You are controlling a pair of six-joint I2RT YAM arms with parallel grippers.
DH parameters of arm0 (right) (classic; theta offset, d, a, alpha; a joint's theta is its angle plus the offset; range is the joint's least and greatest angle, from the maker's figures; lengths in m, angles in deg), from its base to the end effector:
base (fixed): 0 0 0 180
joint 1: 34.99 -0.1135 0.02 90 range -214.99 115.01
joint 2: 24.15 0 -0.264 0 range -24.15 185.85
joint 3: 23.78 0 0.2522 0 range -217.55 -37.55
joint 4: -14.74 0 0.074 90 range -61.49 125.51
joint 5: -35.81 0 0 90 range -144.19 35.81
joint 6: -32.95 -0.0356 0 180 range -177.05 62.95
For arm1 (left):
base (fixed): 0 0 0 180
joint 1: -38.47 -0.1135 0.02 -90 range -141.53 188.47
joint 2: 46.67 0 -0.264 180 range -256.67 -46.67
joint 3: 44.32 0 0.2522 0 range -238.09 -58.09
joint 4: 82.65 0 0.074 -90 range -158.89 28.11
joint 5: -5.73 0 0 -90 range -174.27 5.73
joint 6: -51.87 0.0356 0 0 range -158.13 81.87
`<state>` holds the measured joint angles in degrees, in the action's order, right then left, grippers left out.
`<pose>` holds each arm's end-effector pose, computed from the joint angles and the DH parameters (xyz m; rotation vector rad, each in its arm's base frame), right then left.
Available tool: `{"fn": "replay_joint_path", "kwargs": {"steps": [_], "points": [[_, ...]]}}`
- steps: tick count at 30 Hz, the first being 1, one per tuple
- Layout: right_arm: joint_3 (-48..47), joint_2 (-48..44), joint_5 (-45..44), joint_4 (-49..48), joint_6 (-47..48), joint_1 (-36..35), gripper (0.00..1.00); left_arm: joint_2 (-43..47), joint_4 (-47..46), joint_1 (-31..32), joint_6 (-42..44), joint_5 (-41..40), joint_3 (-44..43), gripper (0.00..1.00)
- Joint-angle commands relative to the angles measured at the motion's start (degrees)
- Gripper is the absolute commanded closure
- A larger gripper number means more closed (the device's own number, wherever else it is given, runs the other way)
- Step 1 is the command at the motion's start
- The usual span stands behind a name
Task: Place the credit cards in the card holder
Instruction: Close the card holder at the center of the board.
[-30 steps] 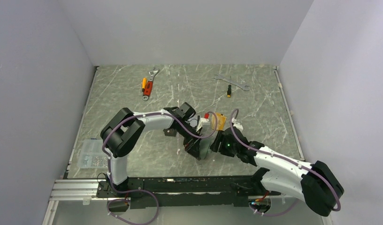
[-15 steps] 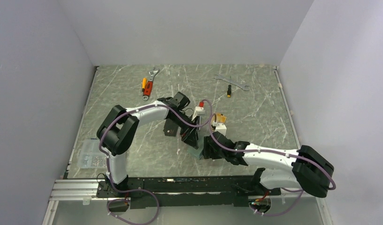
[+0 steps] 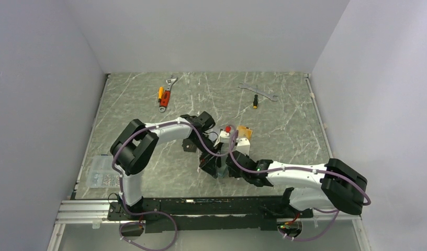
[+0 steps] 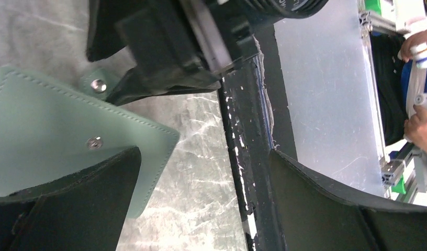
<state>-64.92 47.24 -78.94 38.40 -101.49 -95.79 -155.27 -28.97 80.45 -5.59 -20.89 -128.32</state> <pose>0.1185 0.1815 0.1507 -0.1724 2.4107 0.3030 0.2402 -0.2590 0.1706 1.6973 1.9604 -1.6141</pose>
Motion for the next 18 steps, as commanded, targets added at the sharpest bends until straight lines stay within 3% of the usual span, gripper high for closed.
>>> {"fn": "replay_joint_path", "kwargs": {"steps": [1, 10, 18], "points": [[-1.17, -1.22, -7.30, 1.33, -5.17, -2.07, 0.62, -1.69, 0.82, 3.29, 4.47, -0.55, -1.22, 0.01], [4.59, -7.75, -14.19, 9.73, -23.38, -4.11, 0.66, -1.14, -1.11, 4.08, 3.73, -5.37, 1.17, 0.01], [10.39, -15.12, -11.95, 10.34, -29.72, -4.15, 0.67, 2.14, -7.22, 4.16, -1.48, -10.74, 4.98, 0.01]]}}
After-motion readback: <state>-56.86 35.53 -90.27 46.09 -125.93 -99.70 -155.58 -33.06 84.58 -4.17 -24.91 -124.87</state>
